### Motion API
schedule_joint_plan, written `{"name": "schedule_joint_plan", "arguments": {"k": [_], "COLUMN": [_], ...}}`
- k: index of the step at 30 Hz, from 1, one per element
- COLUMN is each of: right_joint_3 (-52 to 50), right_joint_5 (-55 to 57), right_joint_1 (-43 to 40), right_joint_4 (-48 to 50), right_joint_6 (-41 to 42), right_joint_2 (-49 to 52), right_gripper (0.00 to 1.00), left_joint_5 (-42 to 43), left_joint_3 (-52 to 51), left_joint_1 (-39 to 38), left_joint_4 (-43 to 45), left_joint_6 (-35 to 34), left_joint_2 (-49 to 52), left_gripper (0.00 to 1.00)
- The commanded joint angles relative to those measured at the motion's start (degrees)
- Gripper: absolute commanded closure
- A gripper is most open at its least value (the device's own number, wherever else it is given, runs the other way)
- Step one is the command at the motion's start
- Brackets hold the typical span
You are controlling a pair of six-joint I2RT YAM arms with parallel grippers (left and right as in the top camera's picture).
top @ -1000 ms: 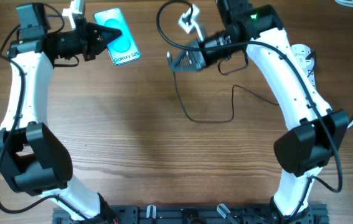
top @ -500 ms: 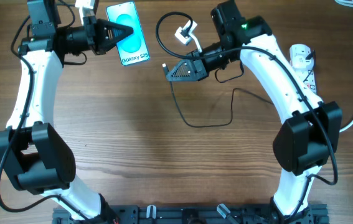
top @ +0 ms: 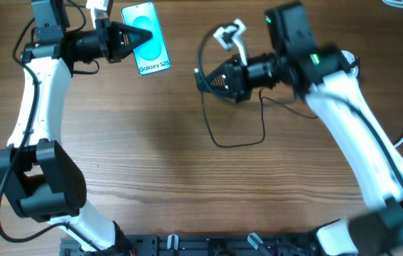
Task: Plug charger to phone and switch on socket
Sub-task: 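Lift the plug with the right gripper toward the phone's bottom port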
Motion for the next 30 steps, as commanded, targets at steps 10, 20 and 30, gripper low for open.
{"name": "schedule_joint_plan", "arguments": {"k": [10, 20, 30], "right_joint_3": [-26.3, -26.3, -26.4], "right_joint_5": [-2.8, -5.3, -5.0], "right_joint_1": [3.8, 3.8, 3.8], "right_joint_4": [38.5, 45.8, 47.9], "right_joint_6": [32.6, 40.8, 42.5], "right_joint_2": [-6.7, -3.4, -3.2], "right_gripper": [0.96, 0.96, 0.96], "left_joint_5": [1.6, 1.6, 1.6], "left_joint_3": [0.7, 0.7, 0.7], "left_joint_1": [-6.3, -11.2, -11.4], "left_joint_4": [-0.2, 0.3, 0.6], "left_joint_6": [1.0, 0.9, -0.8], "left_joint_2": [-1.3, -1.3, -1.3], "left_gripper": [0.96, 0.96, 0.96]}}
